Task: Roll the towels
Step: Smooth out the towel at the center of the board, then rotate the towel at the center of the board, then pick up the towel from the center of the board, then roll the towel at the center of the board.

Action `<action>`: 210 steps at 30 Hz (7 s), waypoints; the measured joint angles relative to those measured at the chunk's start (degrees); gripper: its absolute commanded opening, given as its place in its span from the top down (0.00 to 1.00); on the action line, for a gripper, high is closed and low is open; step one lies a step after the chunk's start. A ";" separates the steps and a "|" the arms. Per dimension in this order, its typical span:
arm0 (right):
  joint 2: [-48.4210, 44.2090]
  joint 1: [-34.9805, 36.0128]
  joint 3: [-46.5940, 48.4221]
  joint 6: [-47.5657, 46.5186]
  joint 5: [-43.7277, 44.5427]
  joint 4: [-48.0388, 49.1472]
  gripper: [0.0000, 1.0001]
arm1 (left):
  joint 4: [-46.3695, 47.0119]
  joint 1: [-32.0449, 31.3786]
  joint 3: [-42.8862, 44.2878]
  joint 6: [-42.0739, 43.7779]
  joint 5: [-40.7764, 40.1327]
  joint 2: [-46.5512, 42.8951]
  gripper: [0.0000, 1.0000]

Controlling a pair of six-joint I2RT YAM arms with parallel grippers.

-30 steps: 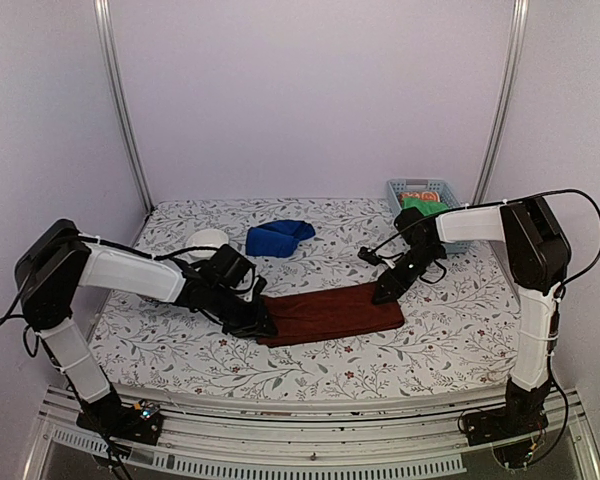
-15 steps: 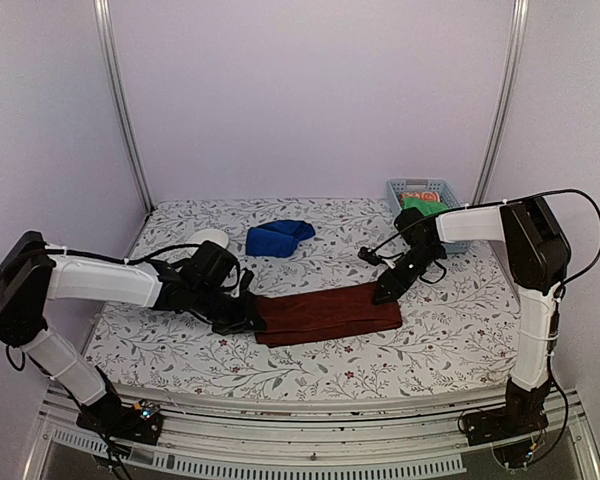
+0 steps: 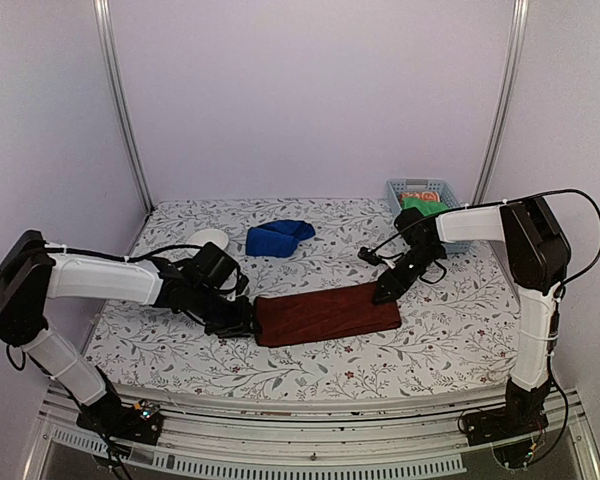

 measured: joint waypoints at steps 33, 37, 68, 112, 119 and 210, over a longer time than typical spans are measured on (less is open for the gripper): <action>-13.42 0.52 -18.27 -5.68 2.51 -0.24 0.65 | 3.61 7.17 11.50 13.64 -6.86 10.95 1.00; -13.68 0.79 -18.86 -6.01 3.41 0.55 0.65 | 3.21 8.68 9.18 12.37 -9.73 7.32 1.00; 3.04 0.31 6.60 -5.07 6.23 -5.03 0.63 | 13.35 -7.28 9.11 7.15 -6.58 10.58 0.87; -0.96 8.55 17.94 -0.42 -2.75 -7.43 0.69 | 20.35 -13.05 5.64 28.13 -10.16 6.88 0.58; 18.08 8.66 34.47 3.91 -2.89 -5.31 0.73 | 25.05 -18.18 -2.03 28.96 -17.33 2.54 0.39; -32.48 29.40 -39.17 -13.03 9.16 19.47 0.48 | 26.38 -13.94 18.40 24.79 31.50 32.59 1.00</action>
